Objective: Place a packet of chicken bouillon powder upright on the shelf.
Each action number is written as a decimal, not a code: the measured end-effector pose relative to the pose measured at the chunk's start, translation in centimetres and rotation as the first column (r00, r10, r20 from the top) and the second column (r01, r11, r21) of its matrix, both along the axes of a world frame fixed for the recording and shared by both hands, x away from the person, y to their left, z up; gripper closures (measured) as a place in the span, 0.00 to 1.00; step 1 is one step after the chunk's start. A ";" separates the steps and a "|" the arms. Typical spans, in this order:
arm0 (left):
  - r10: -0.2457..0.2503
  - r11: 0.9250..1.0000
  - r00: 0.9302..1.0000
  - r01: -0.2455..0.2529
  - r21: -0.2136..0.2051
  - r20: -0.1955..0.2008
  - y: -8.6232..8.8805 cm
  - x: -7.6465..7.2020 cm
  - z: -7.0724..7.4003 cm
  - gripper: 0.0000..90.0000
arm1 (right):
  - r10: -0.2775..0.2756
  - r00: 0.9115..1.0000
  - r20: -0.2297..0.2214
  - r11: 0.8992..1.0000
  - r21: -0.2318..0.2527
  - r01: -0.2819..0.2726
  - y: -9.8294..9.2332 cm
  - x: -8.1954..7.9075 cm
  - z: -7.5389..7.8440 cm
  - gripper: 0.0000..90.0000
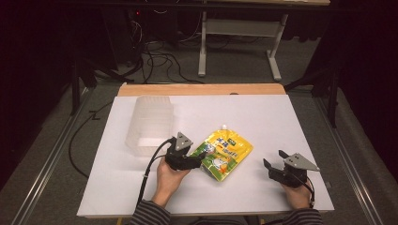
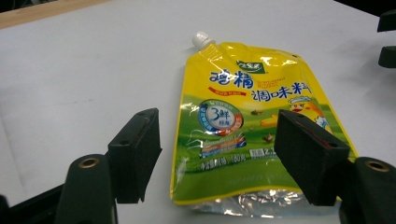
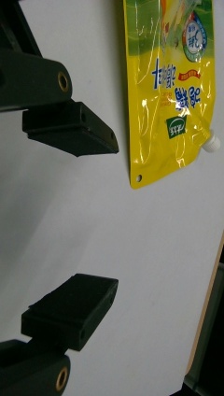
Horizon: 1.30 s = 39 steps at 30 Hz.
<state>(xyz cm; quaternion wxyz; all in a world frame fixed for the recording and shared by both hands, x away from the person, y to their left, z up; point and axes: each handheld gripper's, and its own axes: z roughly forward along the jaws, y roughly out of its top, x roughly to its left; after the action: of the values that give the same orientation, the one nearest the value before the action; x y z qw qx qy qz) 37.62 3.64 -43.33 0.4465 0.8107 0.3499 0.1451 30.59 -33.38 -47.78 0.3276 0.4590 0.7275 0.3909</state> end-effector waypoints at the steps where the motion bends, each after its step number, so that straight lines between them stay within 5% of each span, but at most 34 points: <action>1: 0.000 1.000 1.000 0.000 0.000 0.000 0.0 0.0 0.0 0.36 | 0.000 1.000 0.000 1.000 0.000 0.000 0.0 0.0 0.0 0.34; 28: -0.009 0.997 0.995 0.017 0.082 -0.095 -4.8 5.7 -0.8 0.32 | 0.005 1.000 0.011 1.000 0.006 -0.005 0.0 -0.1 0.0 0.34; 32: 0.001 0.997 0.988 0.012 0.081 -0.156 -5.3 6.9 -1.6 0.32 | -0.002 1.000 0.012 1.000 0.008 0.002 0.0 -0.1 0.0 0.34; 39: 0.003 0.995 0.980 0.017 0.096 -0.200 -6.0 8.1 -2.4 0.36 | -0.007 1.000 0.012 1.000 0.012 0.007 -0.1 -0.1 0.0 0.34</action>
<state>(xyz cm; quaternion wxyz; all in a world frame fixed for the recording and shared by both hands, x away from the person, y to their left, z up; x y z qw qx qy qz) 45.72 -2.41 -45.71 0.3698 0.8431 0.3826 0.0782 30.48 -33.48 -47.75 0.3306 0.4611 0.7214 0.3970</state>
